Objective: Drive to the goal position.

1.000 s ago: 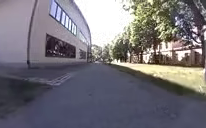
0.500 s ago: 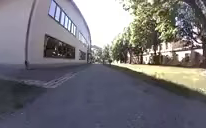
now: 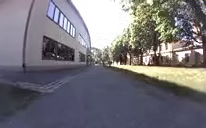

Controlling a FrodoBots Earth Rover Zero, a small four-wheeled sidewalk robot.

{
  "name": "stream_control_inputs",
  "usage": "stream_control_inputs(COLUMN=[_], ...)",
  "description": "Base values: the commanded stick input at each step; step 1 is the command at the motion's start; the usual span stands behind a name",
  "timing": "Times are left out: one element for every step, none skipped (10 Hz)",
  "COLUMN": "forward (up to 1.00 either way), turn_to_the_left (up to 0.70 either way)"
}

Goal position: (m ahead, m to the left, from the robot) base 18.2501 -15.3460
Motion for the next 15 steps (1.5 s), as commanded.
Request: stream_control_inputs(forward=[0.45,0.45,0.45,0.45,0.45,0.45,0.45,0.45,0.45,0.45,0.45,0.45,0.45,0.45,0.45], turn_to_the_left=[0.00,0.00,0.00,0.00,0.00,0.00,0.00,0.00,0.00,0.00,0.00,0.00,0.00,0.00,0.00])
